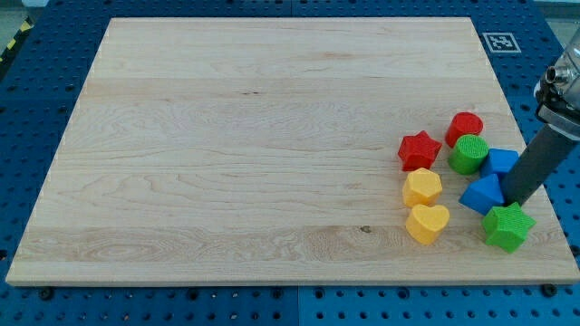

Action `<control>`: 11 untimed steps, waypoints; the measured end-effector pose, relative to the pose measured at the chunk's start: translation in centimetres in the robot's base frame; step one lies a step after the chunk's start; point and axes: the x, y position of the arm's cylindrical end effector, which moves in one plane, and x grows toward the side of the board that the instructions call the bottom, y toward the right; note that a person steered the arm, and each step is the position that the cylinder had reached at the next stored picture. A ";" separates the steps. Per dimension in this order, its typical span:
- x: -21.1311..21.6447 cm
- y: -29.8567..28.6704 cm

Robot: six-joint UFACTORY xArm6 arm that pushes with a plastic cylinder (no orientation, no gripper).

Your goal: Slide green circle towards top left

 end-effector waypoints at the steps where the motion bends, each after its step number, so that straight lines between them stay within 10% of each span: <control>1: 0.0 2.7; 5: -4.5 4.6; 11: -7.3 -9.3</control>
